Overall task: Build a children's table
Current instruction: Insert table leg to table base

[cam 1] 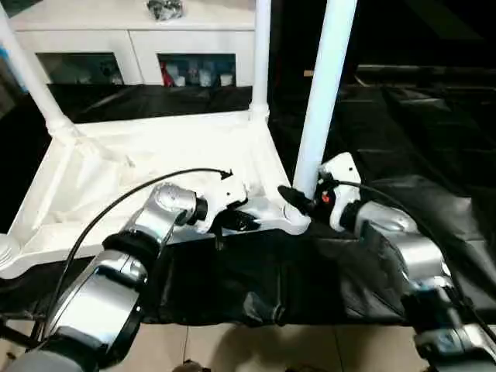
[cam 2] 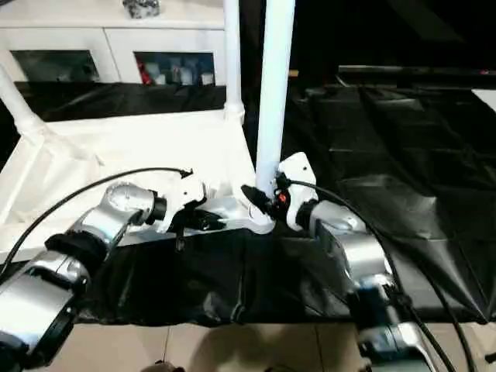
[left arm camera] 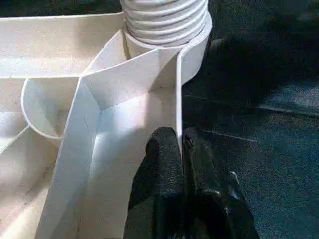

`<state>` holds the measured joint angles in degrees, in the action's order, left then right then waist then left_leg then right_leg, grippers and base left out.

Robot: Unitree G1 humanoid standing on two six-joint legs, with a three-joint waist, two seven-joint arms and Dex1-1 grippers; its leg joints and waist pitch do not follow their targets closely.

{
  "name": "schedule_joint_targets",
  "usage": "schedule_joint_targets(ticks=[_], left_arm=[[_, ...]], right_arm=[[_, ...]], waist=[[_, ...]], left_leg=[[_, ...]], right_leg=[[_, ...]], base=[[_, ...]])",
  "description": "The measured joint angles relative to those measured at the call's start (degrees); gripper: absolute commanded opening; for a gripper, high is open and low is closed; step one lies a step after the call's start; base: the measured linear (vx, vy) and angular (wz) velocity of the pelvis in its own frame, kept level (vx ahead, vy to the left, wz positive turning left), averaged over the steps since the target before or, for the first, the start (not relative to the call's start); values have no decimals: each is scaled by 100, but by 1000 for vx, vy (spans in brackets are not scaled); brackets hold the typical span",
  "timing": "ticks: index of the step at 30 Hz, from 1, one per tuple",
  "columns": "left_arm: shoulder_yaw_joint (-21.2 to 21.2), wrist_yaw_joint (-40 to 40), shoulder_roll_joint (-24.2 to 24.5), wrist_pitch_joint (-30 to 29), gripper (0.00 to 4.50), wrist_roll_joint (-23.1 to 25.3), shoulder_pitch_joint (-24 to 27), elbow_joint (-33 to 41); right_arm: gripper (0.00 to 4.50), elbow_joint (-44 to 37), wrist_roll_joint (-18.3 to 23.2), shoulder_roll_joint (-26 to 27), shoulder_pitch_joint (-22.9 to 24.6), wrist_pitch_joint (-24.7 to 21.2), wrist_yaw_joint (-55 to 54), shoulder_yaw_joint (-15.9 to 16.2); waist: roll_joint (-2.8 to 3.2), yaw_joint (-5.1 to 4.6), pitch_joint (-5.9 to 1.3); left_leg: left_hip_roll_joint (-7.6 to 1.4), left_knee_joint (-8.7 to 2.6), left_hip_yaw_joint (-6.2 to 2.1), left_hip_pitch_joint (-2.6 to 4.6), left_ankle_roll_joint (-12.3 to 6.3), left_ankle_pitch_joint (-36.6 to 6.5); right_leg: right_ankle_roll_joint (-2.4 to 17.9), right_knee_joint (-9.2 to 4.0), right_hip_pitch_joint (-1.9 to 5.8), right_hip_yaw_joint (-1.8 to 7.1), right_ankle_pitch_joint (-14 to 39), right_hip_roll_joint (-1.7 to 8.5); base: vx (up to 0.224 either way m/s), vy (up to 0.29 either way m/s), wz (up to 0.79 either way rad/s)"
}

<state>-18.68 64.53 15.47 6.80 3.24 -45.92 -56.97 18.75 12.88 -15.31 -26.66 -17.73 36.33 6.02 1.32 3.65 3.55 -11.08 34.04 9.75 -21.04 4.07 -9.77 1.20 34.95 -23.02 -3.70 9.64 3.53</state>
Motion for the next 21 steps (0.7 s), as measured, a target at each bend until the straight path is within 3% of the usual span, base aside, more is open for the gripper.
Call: schedule_joint_targets(ticks=[12, 21], left_arm=[[49, -92, 31, -160, 0, 47, 152, 299], [51, -137, -21, -167, 0, 85, 169, 329]], right_arm=[[191, 614, 463, 161, -23, 288, 405, -449], [191, 661, 720, 225, 301, 566, 502, -717]], waist=[[-8, -14, -7], [-4, -5, -15]], left_leg=[[0, 0, 1, 3, -2, -1], [0, 0, 0, 6, -7, -4]], right_leg=[[-2, -1, 4, 0, 2, 0], [-9, -5, 12, -2, 7, 1]], base=[[0, 0, 0], [0, 0, 0]])
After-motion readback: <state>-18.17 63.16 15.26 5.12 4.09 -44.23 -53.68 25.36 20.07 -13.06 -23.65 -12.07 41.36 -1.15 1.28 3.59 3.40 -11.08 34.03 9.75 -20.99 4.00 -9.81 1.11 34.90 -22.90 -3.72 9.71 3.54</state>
